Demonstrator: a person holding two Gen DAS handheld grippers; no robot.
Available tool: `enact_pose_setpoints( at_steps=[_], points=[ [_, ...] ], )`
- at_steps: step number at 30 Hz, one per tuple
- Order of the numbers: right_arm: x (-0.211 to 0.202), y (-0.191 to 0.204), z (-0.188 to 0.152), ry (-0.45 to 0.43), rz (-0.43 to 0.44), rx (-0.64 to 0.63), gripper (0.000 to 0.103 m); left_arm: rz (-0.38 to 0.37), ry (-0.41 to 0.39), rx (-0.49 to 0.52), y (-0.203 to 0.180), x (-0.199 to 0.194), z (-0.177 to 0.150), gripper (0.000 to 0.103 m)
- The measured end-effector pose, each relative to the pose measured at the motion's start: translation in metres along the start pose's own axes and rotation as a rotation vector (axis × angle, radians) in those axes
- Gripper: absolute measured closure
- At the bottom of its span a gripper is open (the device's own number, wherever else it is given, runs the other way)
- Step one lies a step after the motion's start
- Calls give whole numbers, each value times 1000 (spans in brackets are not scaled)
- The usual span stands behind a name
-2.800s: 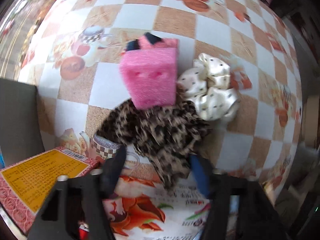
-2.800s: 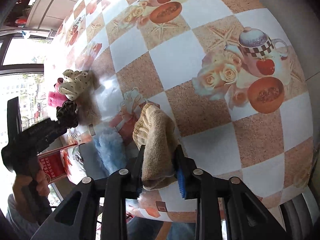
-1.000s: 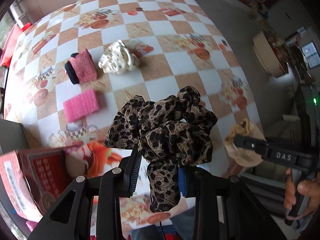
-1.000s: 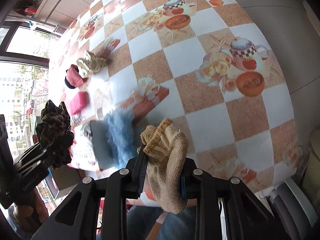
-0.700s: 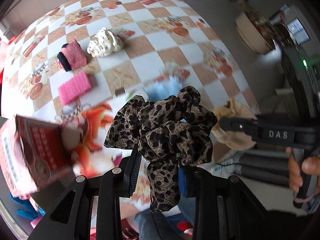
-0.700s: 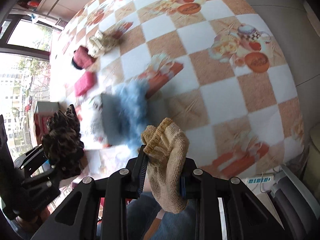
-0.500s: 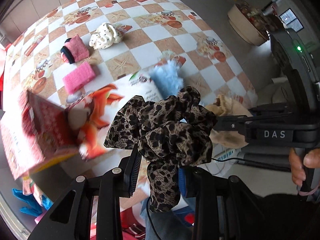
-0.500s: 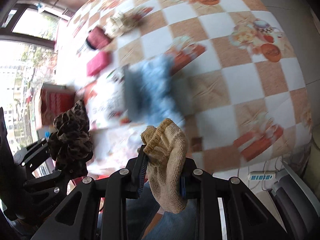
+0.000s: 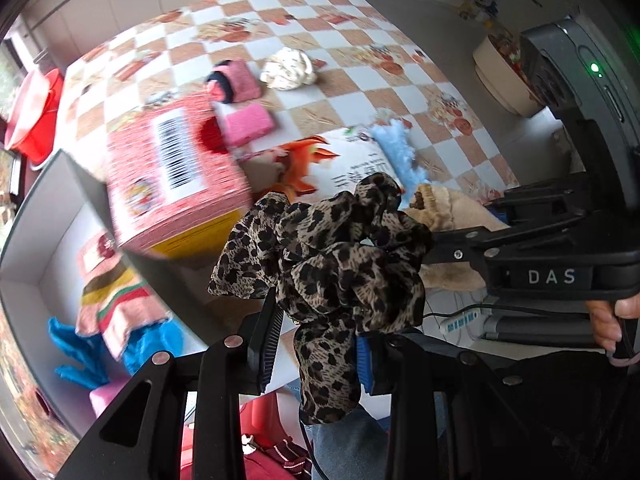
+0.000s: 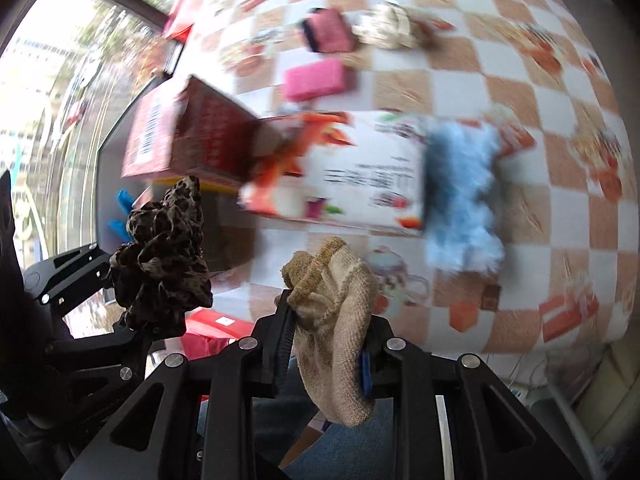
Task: Organize soft objects
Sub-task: 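Lift and carry the beige knit item and leopard scrunchie toward the white box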
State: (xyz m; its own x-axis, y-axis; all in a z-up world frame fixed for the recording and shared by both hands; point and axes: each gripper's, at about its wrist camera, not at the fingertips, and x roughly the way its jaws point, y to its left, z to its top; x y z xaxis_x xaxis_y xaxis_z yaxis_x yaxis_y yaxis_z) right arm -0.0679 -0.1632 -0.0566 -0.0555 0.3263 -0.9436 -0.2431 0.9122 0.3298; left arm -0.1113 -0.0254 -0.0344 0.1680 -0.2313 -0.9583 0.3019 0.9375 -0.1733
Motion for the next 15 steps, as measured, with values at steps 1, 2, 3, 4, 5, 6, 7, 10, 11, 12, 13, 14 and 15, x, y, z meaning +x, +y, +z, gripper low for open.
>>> enact_pose_setpoints(
  at_steps=[1, 2, 3, 4, 5, 6, 7, 10, 11, 12, 13, 14, 15],
  points=[
    [1, 7, 1, 1, -1, -21, 75, 1, -8, -10, 4, -3, -3, 68],
    [1, 16, 2, 3, -2, -45, 75, 4, -18, -23, 9, -7, -7, 68],
    [2, 23, 4, 4, -3, -64, 75, 6, -27, -35, 13, -11, -10, 68],
    [3, 30, 5, 7, -2, -85, 75, 8, -34, -47, 18, -14, -13, 68],
    [5, 38, 7, 9, -2, -108, 75, 10, -42, -62, 23, -17, -17, 68],
    [6, 46, 8, 13, -2, -129, 75, 12, -48, -77, 28, -20, -20, 68],
    [8, 55, 9, 17, -2, -154, 75, 13, -54, -92, 32, -22, -23, 68],
    [12, 80, 10, 28, -4, -222, 75, 20, -69, -134, 47, -29, -34, 68],
    [14, 88, 10, 32, -9, -246, 75, 22, -74, -150, 52, -31, -38, 68],
    [15, 95, 10, 34, -14, -265, 75, 25, -78, -163, 57, -33, -42, 68],
    [16, 101, 10, 37, -16, -283, 75, 28, -82, -175, 61, -35, -45, 68],
    [17, 108, 9, 41, -15, -304, 75, 32, -86, -190, 66, -36, -49, 68],
    [18, 115, 9, 43, -16, -324, 75, 34, -88, -201, 69, -37, -52, 68]
  ],
)
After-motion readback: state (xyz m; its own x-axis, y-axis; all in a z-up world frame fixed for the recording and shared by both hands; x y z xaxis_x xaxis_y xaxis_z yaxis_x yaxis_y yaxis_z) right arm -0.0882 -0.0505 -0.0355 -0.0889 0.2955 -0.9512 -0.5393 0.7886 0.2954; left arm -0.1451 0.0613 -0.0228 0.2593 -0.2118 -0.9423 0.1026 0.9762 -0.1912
